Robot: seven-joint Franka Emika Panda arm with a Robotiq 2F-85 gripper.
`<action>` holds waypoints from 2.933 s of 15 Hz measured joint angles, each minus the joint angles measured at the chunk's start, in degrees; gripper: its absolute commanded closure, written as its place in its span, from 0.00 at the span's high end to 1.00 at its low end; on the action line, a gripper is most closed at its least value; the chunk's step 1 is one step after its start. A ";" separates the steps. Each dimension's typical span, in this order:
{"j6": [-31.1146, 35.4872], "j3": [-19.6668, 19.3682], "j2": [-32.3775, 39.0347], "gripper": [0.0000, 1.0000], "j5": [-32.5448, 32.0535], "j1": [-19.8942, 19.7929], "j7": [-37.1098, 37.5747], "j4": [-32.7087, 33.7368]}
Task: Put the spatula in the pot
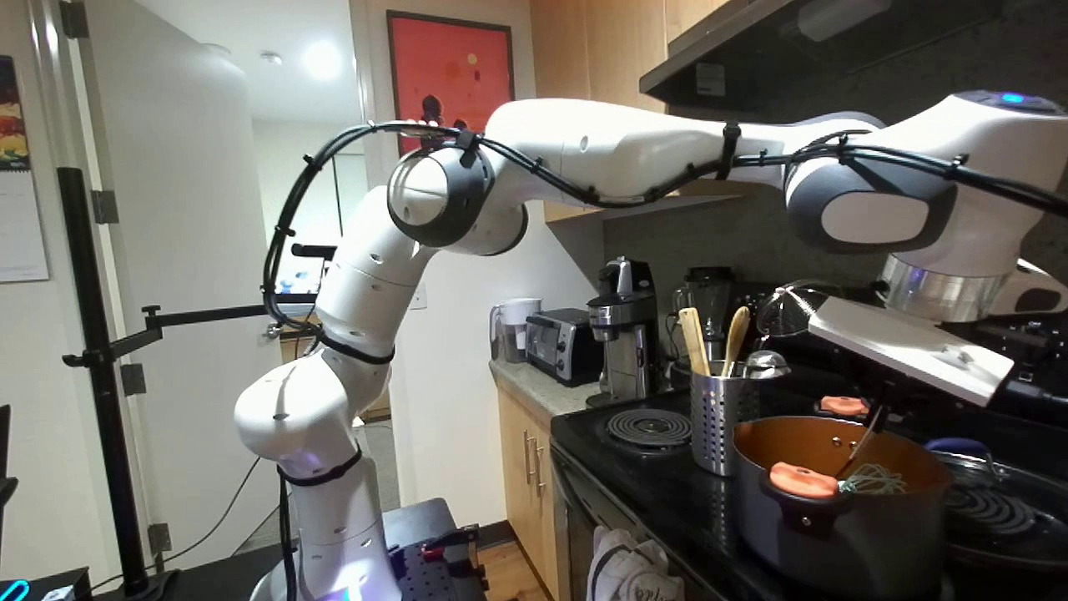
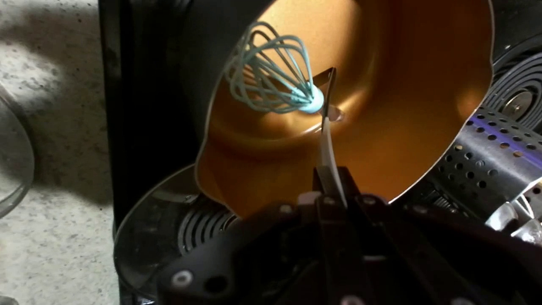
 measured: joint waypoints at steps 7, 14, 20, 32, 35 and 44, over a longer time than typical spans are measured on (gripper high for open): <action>-1.89 2.96 3.49 0.41 -1.81 -3.15 3.72 5.93; -1.90 3.75 5.04 0.95 -4.11 -4.04 4.09 9.61; -1.87 3.42 2.04 1.00 -4.36 -4.04 3.89 11.22; 1.18 3.41 -16.87 1.00 -11.18 1.53 2.58 -3.87; 4.01 3.44 -22.57 1.00 -14.99 3.48 2.52 -10.78; 9.90 1.80 -35.96 1.00 -29.01 11.71 4.22 -29.37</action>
